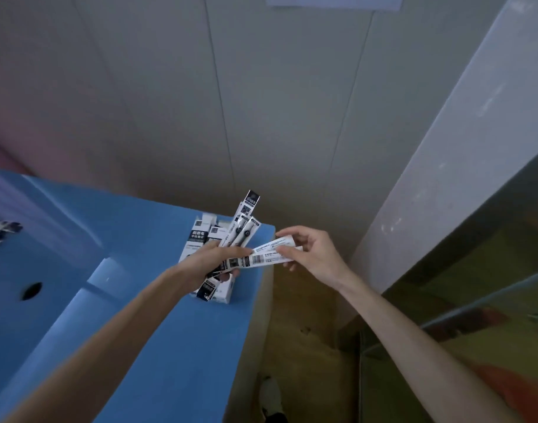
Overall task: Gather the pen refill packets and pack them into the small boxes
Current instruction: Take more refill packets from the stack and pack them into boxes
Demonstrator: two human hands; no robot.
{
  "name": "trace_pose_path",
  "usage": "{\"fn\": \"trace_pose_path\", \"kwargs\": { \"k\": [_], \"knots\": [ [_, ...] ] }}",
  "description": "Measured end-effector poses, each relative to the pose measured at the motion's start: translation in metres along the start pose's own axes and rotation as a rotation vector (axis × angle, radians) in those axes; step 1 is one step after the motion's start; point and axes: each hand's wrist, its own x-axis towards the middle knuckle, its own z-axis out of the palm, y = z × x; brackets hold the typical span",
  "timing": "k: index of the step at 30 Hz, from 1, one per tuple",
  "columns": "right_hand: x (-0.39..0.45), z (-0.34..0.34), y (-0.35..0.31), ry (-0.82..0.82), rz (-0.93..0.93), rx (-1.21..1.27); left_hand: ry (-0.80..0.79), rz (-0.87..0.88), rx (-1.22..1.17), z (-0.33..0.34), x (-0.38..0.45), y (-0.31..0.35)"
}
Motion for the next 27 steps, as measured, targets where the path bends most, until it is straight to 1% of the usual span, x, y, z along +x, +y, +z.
{"fn": "trace_pose_path", "kwargs": {
  "k": [3, 5, 6, 8, 12, 16, 19, 22, 27],
  "knots": [
    [0.026, 0.015, 0.000, 0.007, 0.014, 0.006, 0.017, -0.035, -0.045, -0.022, 0.000, 0.008],
    [0.040, 0.020, 0.004, 0.044, 0.055, 0.061, 0.062, -0.056, -0.229, -0.033, 0.001, 0.010],
    [0.046, 0.023, 0.006, 0.072, 0.079, 0.099, 0.097, -0.046, -0.332, -0.038, 0.003, 0.009],
    [0.056, 0.032, 0.011, 0.140, 0.146, 0.199, 0.153, 0.005, -0.463, -0.048, 0.008, 0.002],
    [0.068, 0.059, 0.025, 0.251, 0.301, 0.425, 0.216, 0.090, -0.551, -0.047, 0.018, -0.006],
    [0.075, 0.085, 0.034, 0.273, 0.394, 0.532, 0.398, 0.119, -0.570, -0.041, 0.033, -0.008],
    [0.078, 0.096, 0.039, 0.233, 0.430, 0.541, 0.475, 0.125, -0.587, -0.042, 0.043, -0.008],
    [0.082, 0.102, 0.042, 0.157, 0.443, 0.461, 0.511, 0.104, -0.574, -0.047, 0.051, -0.006],
    [0.093, 0.096, 0.044, -0.057, 0.398, 0.280, 0.497, 0.076, -0.534, -0.054, 0.060, -0.006]
  ]
}}
